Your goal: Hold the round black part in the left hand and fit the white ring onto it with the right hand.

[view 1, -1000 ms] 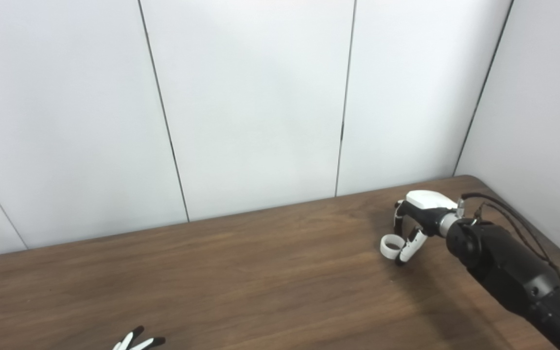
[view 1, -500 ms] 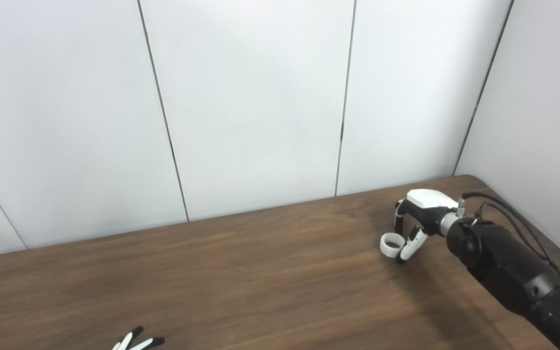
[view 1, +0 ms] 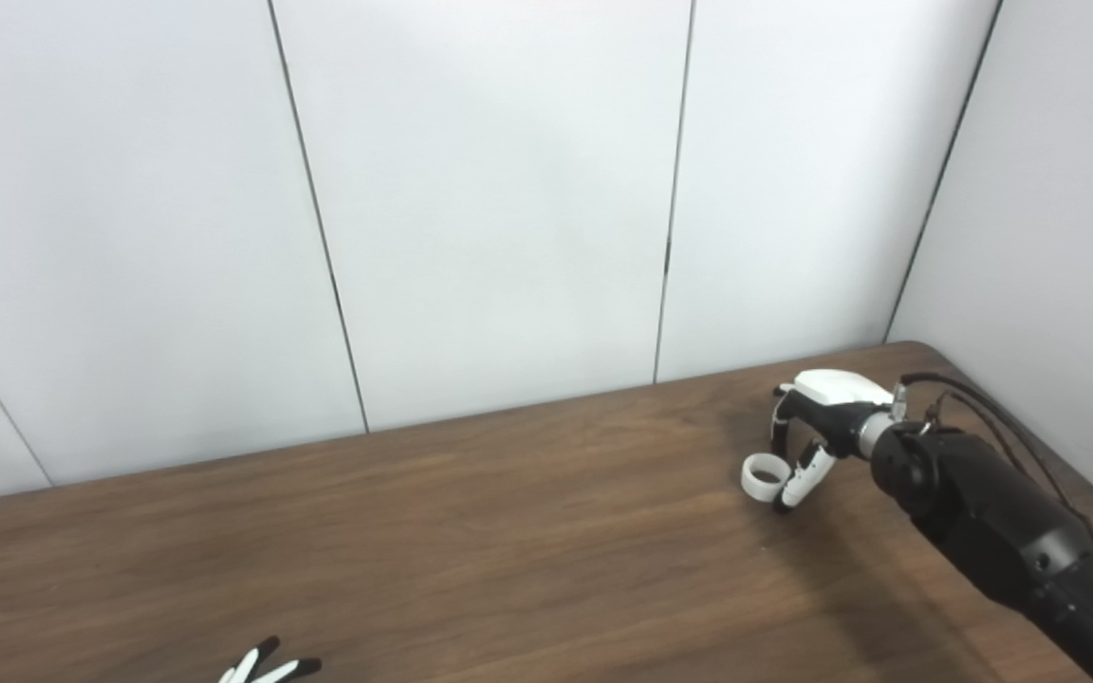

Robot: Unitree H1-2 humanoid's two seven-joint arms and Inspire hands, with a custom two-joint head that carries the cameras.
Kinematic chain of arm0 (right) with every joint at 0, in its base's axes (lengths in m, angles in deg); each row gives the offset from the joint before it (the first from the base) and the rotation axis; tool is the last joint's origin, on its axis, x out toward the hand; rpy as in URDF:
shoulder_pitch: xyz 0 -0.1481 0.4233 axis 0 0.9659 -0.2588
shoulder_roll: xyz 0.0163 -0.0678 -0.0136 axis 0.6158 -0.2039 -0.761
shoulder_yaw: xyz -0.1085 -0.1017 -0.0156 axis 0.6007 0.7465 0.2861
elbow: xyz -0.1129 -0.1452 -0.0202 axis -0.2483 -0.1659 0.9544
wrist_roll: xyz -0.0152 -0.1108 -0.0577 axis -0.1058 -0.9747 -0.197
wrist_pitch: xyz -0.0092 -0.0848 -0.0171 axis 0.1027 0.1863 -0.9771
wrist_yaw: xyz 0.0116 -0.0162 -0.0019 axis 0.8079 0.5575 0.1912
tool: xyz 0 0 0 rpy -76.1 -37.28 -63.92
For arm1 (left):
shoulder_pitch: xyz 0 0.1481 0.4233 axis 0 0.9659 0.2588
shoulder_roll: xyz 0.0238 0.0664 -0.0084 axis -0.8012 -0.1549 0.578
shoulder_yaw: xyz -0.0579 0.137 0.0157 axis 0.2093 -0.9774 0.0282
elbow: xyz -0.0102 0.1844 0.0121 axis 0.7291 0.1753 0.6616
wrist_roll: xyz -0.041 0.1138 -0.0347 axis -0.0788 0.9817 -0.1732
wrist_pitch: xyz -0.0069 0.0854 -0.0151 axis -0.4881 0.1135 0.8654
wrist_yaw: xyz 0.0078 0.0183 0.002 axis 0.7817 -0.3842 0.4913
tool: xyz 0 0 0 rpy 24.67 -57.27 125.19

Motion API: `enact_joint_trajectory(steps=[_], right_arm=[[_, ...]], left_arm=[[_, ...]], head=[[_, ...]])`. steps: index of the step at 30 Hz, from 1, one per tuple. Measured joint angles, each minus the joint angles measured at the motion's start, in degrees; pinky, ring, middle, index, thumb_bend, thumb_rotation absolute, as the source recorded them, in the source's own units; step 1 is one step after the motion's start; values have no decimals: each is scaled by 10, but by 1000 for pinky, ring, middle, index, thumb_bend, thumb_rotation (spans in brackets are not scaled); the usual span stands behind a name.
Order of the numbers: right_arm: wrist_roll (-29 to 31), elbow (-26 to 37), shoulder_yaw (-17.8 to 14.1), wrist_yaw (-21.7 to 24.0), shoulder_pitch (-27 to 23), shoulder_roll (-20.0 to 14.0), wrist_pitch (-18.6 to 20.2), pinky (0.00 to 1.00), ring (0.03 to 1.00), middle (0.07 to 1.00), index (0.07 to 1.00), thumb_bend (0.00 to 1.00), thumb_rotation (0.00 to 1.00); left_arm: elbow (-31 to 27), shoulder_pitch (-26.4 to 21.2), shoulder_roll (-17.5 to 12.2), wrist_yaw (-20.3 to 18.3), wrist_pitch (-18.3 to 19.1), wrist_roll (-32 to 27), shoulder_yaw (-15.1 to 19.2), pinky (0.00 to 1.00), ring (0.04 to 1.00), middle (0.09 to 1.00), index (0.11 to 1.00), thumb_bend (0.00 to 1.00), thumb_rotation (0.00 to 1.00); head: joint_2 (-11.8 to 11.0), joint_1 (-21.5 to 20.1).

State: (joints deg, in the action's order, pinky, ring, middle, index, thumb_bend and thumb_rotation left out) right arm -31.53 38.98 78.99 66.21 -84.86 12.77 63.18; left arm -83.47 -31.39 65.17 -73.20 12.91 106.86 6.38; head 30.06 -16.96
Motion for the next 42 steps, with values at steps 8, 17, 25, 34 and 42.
enact_joint_trajectory(steps=[8, 17, 25, 34, 42], right_arm=[[-5, -2, 9, 3, -5, -1, 3, 884, 1000, 1000, 809, 919, 253], [-7, -2, 10, 7, -7, -1, 7, 904, 1000, 1000, 819, 910, 235], [-6, -2, 13, 10, -9, -1, 6, 911, 1000, 1000, 871, 957, 248], [8, -6, 6, 10, -8, -1, -10, 910, 1000, 1000, 894, 1000, 256], [10, -7, 2, 9, -7, 0, -11, 972, 1000, 1000, 972, 1000, 235]], left_arm=[[0, 0, 0, 0, 0, -1, 0, 1000, 1000, 859, 479, 518, 40], [0, 0, 0, 0, 0, -1, 0, 1000, 1000, 859, 479, 518, 41], [0, 0, 0, 0, 0, -1, 0, 1000, 1000, 858, 479, 518, 40], [0, 0, 0, 0, 0, -1, 0, 1000, 1000, 858, 479, 518, 40], [2, -2, 0, 0, 0, 0, -1, 1000, 1000, 858, 480, 518, 40]], head=[[-1, 0], [0, 0], [0, 0], [-4, -2], [-9, -3]])
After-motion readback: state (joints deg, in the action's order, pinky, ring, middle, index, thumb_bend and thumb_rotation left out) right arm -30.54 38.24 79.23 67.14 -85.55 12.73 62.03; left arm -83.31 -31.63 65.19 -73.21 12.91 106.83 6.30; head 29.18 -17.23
